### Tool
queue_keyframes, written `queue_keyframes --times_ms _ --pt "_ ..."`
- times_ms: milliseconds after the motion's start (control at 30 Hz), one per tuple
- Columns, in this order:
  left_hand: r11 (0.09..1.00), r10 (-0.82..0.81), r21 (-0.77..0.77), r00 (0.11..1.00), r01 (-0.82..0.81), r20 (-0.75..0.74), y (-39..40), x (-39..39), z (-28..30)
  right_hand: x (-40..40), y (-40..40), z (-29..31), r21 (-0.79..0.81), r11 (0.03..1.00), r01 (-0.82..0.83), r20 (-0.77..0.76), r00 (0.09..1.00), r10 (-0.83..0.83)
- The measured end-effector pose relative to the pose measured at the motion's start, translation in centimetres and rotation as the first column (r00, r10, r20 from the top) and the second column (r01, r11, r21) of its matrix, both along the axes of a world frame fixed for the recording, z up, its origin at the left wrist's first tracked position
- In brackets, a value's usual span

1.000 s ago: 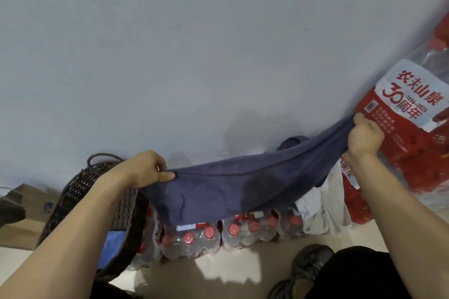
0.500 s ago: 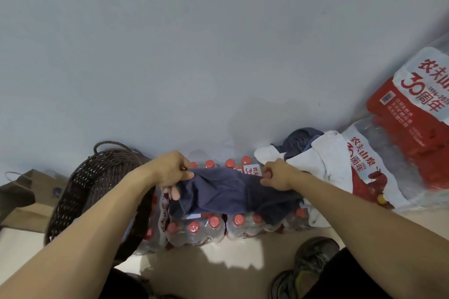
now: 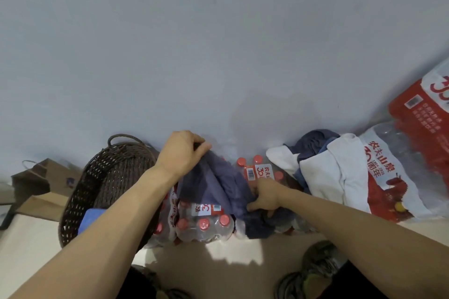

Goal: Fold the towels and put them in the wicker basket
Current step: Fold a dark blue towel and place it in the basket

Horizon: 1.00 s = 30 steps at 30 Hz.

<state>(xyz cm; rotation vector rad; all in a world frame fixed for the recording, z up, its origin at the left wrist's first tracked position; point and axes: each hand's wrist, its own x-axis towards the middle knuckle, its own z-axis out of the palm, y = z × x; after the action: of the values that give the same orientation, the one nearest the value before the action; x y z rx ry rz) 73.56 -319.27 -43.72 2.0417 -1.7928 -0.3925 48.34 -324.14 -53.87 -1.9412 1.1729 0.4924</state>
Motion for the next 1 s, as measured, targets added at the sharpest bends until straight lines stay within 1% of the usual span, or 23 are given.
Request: queue_keyframes --times_ms 67,100,133,167,200,233,267,300,333,367,400,433,467,500,533,567,600,633,667,767,800,933,1000 --pt "0.978 0.064 -0.184 0.983 -0.096 -0.173 0.1 -0.7 0.8 1.1 0.5 0.9 -0.03 0.999 -0.019 0.08 0.997 0.021" --pt "0.96 0.074 -0.238 0.955 -0.146 -0.286 0.1 -1.2 1.2 1.5 0.8 1.4 -0.021 1.0 -0.001 0.124 0.992 0.004" --pt "0.943 0.074 -0.27 0.914 -0.194 -0.398 0.1 -1.6 1.6 1.8 1.0 2.0 0.033 0.999 0.038 0.166 0.985 -0.043" --pt "0.928 0.074 -0.283 0.864 -0.243 -0.499 0.2 -2.0 2.1 2.0 1.1 2.5 0.124 0.99 0.073 0.203 0.974 -0.097" --pt "0.919 0.076 -0.272 0.803 -0.287 -0.591 0.1 -2.3 2.5 2.1 1.1 3.2 0.23 0.971 0.073 0.228 0.966 -0.126" --pt "0.918 0.076 -0.243 0.74 -0.314 -0.669 0.2 -2.5 2.9 2.2 1.2 3.9 0.317 0.948 0.034 0.234 0.966 -0.112" --pt "0.925 0.068 -0.208 0.679 -0.317 -0.731 0.2 -2.6 3.3 2.2 1.2 4.6 0.359 0.933 -0.033 0.218 0.975 -0.05" --pt "0.939 0.049 -0.177 0.625 -0.294 -0.779 0.3 -2.7 3.6 2.1 1.0 5.3 0.366 0.925 -0.099 0.192 0.981 0.029" --pt "0.956 0.022 -0.149 0.569 -0.252 -0.822 0.4 -2.8 3.8 2.0 0.9 6.1 0.327 0.931 -0.164 0.155 0.981 0.118" --pt "0.972 -0.001 -0.121 0.509 -0.203 -0.861 0.5 -2.9 4.0 1.9 0.6 6.9 0.255 0.941 -0.221 0.11 0.974 0.199" --pt "0.984 -0.016 -0.093 0.441 -0.154 -0.898 0.7 -3.1 4.2 1.9 0.2 7.8 0.148 0.954 -0.259 0.057 0.966 0.253" --pt "0.992 -0.025 -0.07 0.373 -0.107 -0.928 0.9 -3.3 4.4 1.7 -0.3 8.5 0.023 0.962 -0.271 0.005 0.963 0.271" --pt "0.997 -0.03 -0.053 0.319 -0.062 -0.947 1.0 -3.4 4.6 1.4 -0.9 9.4 -0.089 0.963 -0.254 -0.034 0.967 0.252" --pt "0.999 -0.034 -0.041 0.29 -0.021 -0.956 1.2 -3.6 4.7 1.1 -1.4 10.1 -0.173 0.964 -0.204 -0.025 0.979 0.202" --pt "0.999 -0.032 -0.03 0.28 0.012 -0.96 1.3 -3.8 4.8 0.5 -1.8 10.7 -0.18 0.978 -0.105 0.059 0.991 0.117" --pt "0.999 -0.028 -0.019 0.276 0.037 -0.961 1.4 -4.0 4.8 -0.1 -2.1 11.2 -0.093 0.996 0.019 0.203 0.979 0.0" --pt "0.998 -0.022 -0.008 0.272 0.054 -0.962 1.5 -4.1 4.9 -0.6 -2.2 11.6 0.045 0.992 0.119 0.338 0.933 -0.127" --pt "0.998 -0.019 0.0 0.262 0.07 -0.965 1.6 -4.3 4.9 -0.9 -2.1 12.1 0.168 0.973 0.158 0.435 0.874 -0.217" --pt "0.996 -0.019 0.003 0.251 0.086 -0.968 1.7 -4.4 5.0 -1.1 -2.0 12.4 0.199 0.967 0.156 0.489 0.84 -0.237" --pt "0.989 -0.034 -0.006 0.187 0.149 -0.982 1.8 -4.7 5.3 -0.6 -1.4 12.5 0.101 0.993 0.064 0.58 0.807 -0.111" --pt "0.986 -0.035 -0.008 0.161 0.166 -0.986 1.8 -4.8 5.4 -0.3 -1.3 12.5 0.106 0.994 0.022 0.585 0.807 -0.08" --pt "0.986 -0.041 -0.021 0.112 0.168 -0.993 1.5 -4.8 5.4 0.0 -0.6 12.5 0.138 0.985 -0.106 0.522 0.853 0.019" --pt "0.991 -0.036 -0.021 0.107 0.134 -0.994 1.4 -4.5 5.3 0.0 -0.4 12.6 0.179 0.976 -0.123 0.474 0.88 0.024"
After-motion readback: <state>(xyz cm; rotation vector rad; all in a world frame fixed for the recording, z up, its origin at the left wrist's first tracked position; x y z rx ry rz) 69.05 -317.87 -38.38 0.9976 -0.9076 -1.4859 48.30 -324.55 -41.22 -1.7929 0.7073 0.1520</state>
